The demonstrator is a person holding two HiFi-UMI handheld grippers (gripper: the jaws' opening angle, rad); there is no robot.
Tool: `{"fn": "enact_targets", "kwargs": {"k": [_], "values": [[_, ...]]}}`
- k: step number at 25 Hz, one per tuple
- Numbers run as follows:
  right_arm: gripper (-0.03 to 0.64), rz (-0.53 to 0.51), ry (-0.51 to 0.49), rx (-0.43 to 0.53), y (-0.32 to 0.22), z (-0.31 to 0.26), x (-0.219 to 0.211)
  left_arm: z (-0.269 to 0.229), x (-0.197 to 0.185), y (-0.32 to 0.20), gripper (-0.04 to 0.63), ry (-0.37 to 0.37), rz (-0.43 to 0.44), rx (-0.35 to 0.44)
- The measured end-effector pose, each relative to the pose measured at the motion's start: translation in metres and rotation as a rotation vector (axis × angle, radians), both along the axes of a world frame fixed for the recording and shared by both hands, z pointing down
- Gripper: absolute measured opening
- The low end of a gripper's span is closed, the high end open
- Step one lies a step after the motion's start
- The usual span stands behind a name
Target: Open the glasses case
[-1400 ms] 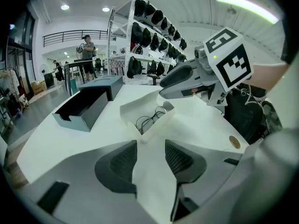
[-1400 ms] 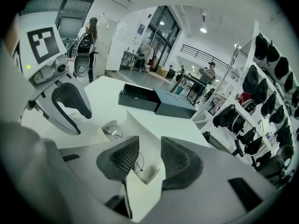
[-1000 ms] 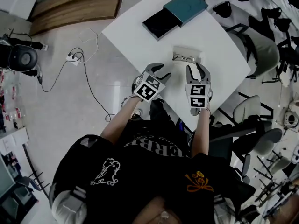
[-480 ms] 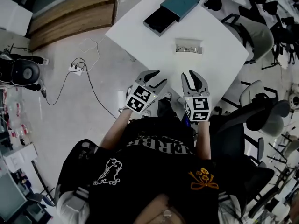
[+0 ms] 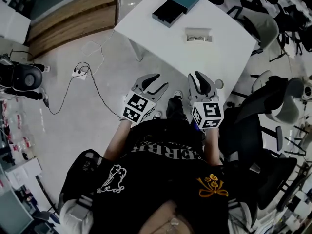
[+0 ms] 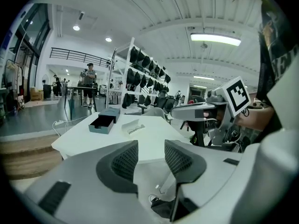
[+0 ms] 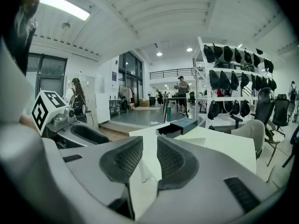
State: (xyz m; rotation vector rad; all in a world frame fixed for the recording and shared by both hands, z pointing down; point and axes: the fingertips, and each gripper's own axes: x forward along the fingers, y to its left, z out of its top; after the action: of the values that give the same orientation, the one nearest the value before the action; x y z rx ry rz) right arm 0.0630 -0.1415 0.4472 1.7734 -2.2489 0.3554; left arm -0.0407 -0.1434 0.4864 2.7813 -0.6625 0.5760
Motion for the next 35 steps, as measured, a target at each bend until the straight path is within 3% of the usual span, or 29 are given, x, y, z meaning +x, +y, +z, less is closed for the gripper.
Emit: {"fn": "enact_targets", "kwargs": {"k": [8, 14, 24, 35], "values": [[0.102, 0.036, -0.028, 0.022, 0.049, -0.018, -0.042, -0.005, -0.039, 0.032, 0.186, 0.088, 0.0, -0.045], [0.075, 0.062, -0.04, 0.019, 0.067, -0.028, -0.041, -0.009, -0.028, 0.05, 0.184, 0.101, 0.05, -0.04], [0.036, 0.052, -0.079, 0.004, 0.074, -0.028, -0.049, -0.023, -0.02, 0.062, 0.138, 0.14, 0.052, -0.031], [0.015, 0.101, -0.154, 0.041, 0.116, -0.038, -0.015, -0.048, 0.006, 0.101, 0.067, 0.126, 0.07, 0.012]]}}
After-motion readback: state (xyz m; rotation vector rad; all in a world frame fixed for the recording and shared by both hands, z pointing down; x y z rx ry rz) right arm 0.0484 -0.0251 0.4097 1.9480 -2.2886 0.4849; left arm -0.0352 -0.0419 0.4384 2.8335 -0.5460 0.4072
